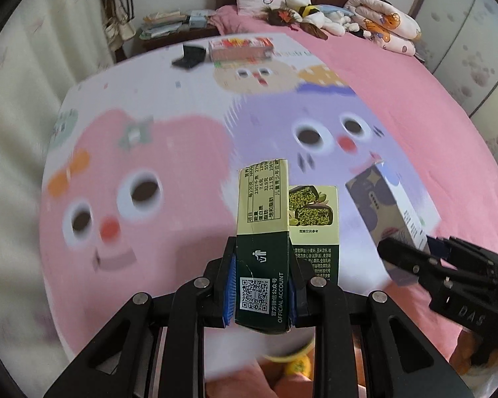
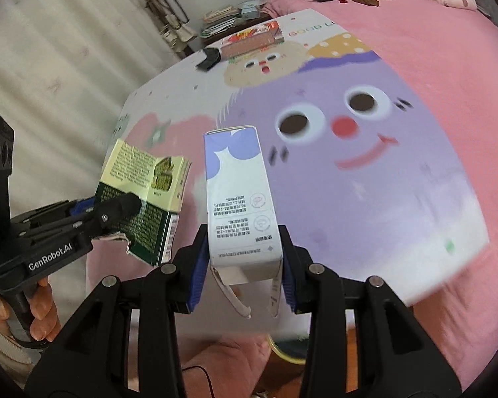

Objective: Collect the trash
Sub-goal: 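Carry the white carton and green box down over the bin with both tools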

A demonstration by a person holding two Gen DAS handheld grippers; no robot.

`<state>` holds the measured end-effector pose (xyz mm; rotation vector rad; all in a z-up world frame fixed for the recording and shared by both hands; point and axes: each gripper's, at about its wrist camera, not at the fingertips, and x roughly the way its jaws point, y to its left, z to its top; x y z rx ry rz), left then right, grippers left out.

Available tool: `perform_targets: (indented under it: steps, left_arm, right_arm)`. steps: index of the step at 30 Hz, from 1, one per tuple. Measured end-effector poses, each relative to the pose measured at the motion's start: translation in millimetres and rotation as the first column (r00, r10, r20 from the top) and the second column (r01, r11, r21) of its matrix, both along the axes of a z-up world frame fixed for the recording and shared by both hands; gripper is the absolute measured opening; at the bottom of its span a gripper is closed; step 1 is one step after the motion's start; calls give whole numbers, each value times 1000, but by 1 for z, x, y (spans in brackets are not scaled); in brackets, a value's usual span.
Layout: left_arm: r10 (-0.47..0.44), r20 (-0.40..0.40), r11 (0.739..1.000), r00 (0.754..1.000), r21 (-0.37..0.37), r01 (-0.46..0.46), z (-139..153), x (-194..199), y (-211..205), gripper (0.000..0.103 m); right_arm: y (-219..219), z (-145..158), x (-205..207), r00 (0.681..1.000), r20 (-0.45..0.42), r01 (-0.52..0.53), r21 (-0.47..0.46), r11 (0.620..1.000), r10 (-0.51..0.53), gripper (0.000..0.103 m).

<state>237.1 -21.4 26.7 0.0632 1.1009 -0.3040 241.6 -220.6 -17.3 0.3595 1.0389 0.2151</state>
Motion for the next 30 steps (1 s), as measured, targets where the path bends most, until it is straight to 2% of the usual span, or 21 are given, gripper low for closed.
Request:
perform_targets:
  steps: [6, 10, 13, 19, 24, 30]
  left_arm:
    - [-7, -68, 1000, 998, -22, 5, -28, -99, -18, 23]
    - [-30, -118, 999, 993, 18, 33, -49, -153, -32, 23]
    - [-32, -156, 999, 987, 30, 37, -66, -178, -37, 23]
    - [-13, -222, 997, 975, 70, 29, -120, -204, -41, 23]
    - [-2, -264, 996, 964, 90, 26, -188, -216, -47, 23]
    - [-1, -313, 995, 950, 97, 33, -277, -224, -60, 23]
  right_arm:
    - [-33, -9, -90, 999, -32, -44, -18, 999, 43, 35]
    - [-45, -27, -134, 996, -84, -39, -14, 999, 38, 35]
    - [-46, -48, -162, 989, -139, -44, -8, 999, 43, 35]
    - [-42, -101, -196, 970, -238, -52, -11, 999, 48, 35]
    - [-36, -162, -213, 951, -306, -45, -31, 999, 33, 35]
    - [-33, -249, -221, 930, -366, -16, -52, 999, -5, 35]
